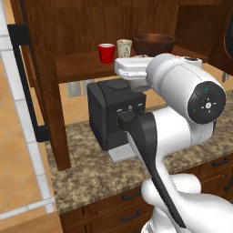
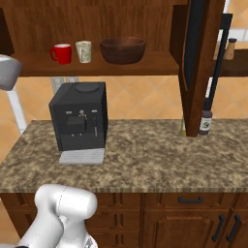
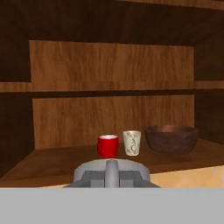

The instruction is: Gather all objects into one cabinet and sort the glasses and bowls to opposite sides.

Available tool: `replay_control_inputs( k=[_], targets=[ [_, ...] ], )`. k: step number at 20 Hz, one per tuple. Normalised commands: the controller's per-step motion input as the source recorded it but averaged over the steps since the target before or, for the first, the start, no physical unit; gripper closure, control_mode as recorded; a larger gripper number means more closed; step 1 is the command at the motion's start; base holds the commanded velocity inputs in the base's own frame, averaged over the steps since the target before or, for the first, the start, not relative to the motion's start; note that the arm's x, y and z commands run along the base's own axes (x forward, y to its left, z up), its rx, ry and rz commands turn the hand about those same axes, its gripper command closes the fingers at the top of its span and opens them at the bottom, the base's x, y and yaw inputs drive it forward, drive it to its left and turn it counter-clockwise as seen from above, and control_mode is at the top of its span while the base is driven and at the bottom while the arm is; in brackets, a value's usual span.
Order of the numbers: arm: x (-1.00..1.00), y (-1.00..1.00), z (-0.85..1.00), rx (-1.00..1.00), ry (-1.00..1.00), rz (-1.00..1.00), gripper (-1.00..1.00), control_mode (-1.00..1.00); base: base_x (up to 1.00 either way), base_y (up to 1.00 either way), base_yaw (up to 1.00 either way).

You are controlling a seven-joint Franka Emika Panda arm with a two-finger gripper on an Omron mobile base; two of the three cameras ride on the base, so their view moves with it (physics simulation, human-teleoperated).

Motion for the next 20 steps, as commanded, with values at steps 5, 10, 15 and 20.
replay_control_inputs(
  k=[5, 10, 15, 20],
  targets=[
    [0.24, 0.09, 0.04, 0.03, 0.00, 0.02, 1.00, -1.00, 0.00, 0.00, 0.00],
    [0.41, 0.17, 0.01, 0.00, 0.00, 0.00, 1.00, -1.00, 0.00, 0.00, 0.00],
    [0.21, 0.40, 0.00, -0.01, -0.21, 0.00, 1.00, -1.00, 0.00, 0.00, 0.00],
    [0.11, 0.13, 0.00, 0.00, -0.16, 0.00, 1.00, -1.00, 0.00, 0.00, 0.00]
  ],
)
